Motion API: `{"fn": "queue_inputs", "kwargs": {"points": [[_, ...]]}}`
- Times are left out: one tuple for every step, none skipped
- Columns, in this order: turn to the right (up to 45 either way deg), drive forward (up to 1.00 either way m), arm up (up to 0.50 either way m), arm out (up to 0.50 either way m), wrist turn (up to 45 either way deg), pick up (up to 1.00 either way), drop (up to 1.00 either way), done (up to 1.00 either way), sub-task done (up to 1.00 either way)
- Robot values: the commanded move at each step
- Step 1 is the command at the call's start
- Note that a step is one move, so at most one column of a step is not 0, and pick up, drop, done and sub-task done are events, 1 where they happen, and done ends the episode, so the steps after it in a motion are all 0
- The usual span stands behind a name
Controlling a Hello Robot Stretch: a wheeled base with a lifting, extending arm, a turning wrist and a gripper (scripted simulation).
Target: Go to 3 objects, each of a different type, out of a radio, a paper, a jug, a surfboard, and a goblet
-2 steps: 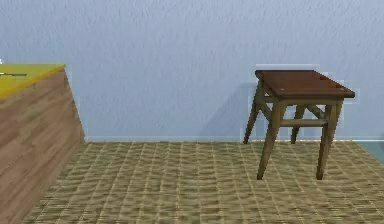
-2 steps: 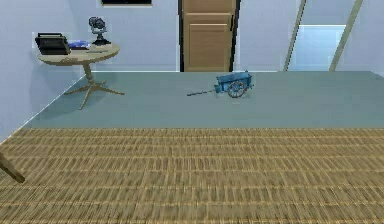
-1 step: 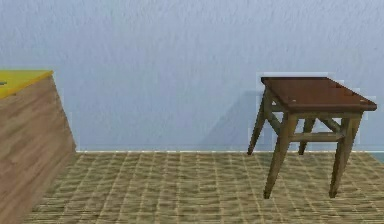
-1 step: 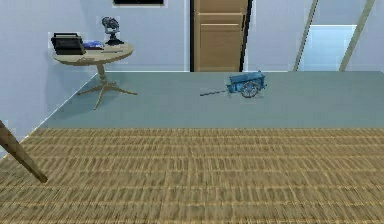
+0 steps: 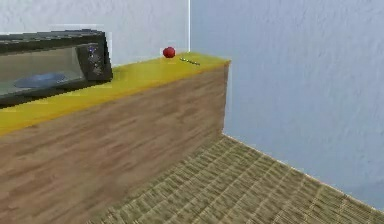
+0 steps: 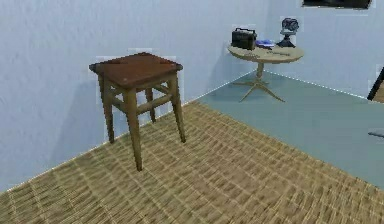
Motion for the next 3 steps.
{"fn": "queue_inputs", "kwargs": {"points": [[-42.0,0.00,0.00,0.00,0.0,0.00,0.00,0.00,0.00],[0.0,0.50,0.00,0.00,0.0,0.00,0.00,0.00,0.00],[-27.0,0.00,0.00,0.00,0.0,0.00,0.00,0.00,0.00]]}}
